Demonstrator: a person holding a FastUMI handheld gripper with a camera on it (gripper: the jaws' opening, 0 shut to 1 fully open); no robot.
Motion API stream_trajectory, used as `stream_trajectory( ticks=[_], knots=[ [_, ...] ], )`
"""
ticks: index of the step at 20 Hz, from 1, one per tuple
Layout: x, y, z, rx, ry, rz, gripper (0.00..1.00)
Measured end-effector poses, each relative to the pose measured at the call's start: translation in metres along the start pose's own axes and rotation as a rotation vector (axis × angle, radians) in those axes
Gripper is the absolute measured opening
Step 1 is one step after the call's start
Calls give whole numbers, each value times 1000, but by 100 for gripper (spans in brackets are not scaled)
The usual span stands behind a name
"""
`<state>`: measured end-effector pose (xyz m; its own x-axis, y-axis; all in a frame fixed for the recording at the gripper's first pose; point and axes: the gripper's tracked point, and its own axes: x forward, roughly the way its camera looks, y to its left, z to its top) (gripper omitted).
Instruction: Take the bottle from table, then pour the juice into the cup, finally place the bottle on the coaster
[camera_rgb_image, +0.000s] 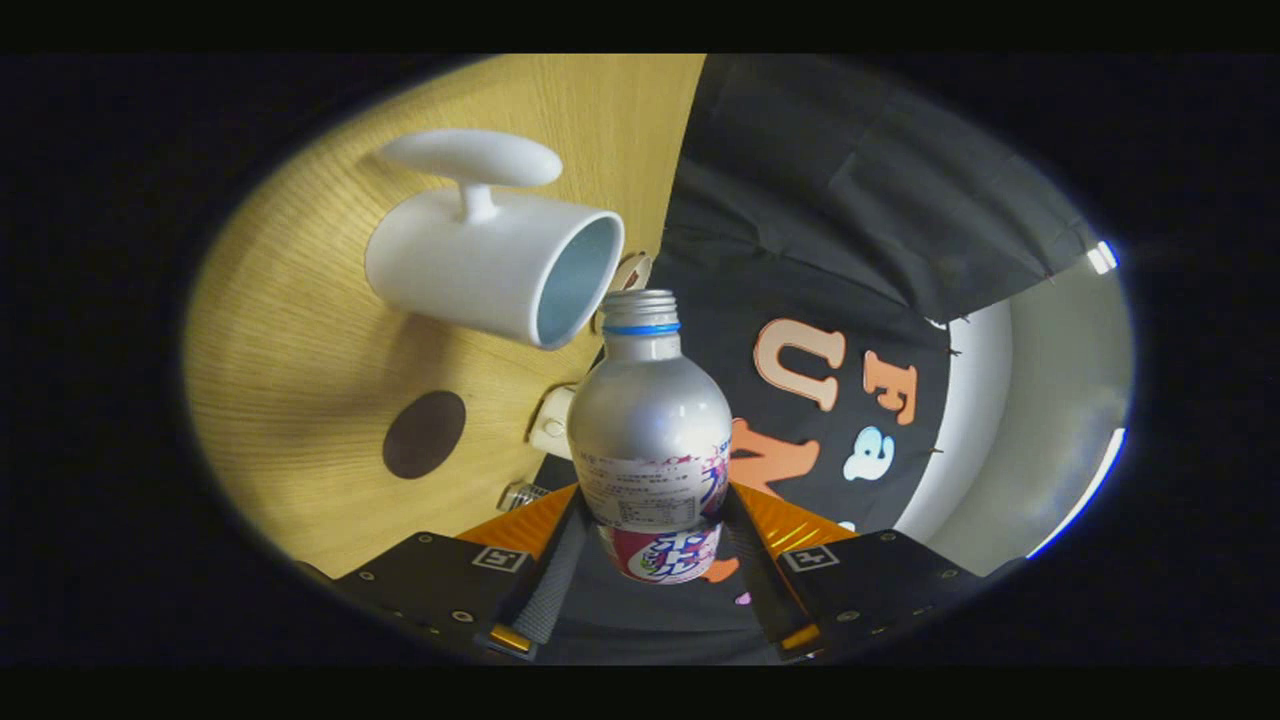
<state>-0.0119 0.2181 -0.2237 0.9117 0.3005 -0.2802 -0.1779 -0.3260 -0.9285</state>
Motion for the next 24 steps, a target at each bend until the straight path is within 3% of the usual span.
stream_trajectory(
  ticks=[3,6,12,22,24],
  knots=[
    [3,2,3,102,1,-4,77],
    [6,10,0,326,16,15,77],
    [17,-16,-28,681,85,-56,77],
    [28,-19,-43,1397,69,0,77],
    [28,-18,-56,1491,85,-26,77]
  ],
)
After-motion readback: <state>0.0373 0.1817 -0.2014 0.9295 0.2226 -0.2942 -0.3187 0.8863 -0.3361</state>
